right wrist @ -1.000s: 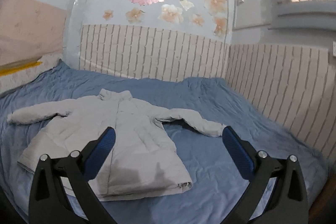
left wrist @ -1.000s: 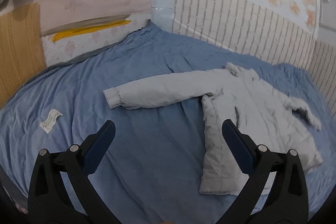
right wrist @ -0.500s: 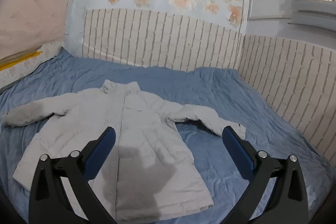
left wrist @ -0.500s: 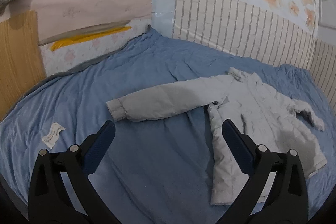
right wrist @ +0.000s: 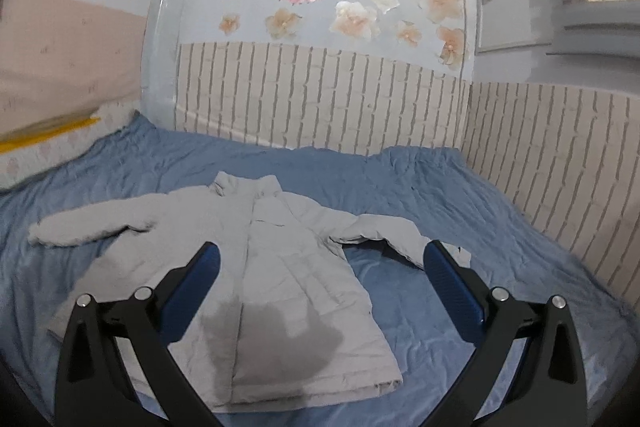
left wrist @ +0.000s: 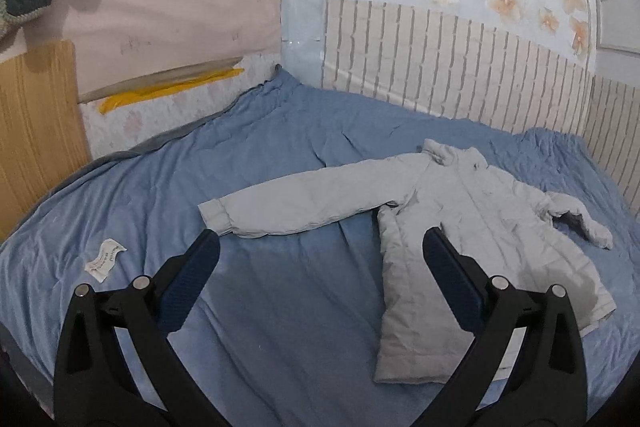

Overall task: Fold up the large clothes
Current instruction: 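Move the left tool toward the cuff of the sleeve nearest it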

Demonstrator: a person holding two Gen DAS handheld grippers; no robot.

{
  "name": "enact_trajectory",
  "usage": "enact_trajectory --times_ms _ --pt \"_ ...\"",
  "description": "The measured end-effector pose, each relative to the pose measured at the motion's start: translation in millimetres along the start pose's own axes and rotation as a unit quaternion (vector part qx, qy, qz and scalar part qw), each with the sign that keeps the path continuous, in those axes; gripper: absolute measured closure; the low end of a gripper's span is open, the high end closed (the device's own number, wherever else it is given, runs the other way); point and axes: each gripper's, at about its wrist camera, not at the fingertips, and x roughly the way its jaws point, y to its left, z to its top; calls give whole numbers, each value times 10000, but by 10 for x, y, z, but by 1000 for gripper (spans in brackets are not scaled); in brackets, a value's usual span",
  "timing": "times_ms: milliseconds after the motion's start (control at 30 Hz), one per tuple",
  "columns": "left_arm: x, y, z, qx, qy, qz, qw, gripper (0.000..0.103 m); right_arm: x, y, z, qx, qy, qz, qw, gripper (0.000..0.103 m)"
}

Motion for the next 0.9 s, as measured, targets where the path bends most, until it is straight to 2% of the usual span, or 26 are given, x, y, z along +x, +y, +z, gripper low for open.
enact_trajectory --times_ms 167,300,433,500,533,567,600,700,900 --pt "-288 -115 72 -26 -281 -116 9995 3 -367 -68 -68 -140 -134 -105 9998 2" --pt "-411 -194 43 80 -642 -137 9978 3 -647 -167 -199 296 -157 14 9994 2" --pt "-489 -179 -153 17 -595 -325 9977 3 -669 -90 -321 428 156 114 9989 2" --pt "-455 -166 -216 27 -231 -307 9993 3 -673 -7 -284 464 411 205 9979 2" --pt "-455 -110 -209 -217 31 -469 9987 3 -704 13 -266 434 400 287 9978 2" --pt "-488 -60 -193 -405 91 -525 9978 3 -756 42 -244 327 356 304 9984 2" --pt "-567 -32 -148 -496 33 -418 9979 3 -806 85 -201 128 279 212 9993 2" --pt "-658 -55 -31 -227 -252 -89 9994 3 -852 76 -100 86 95 159 9998 2" --pt "-614 -67 225 90 -349 124 9993 3 -662 -55 38 248 86 79 9996 2"
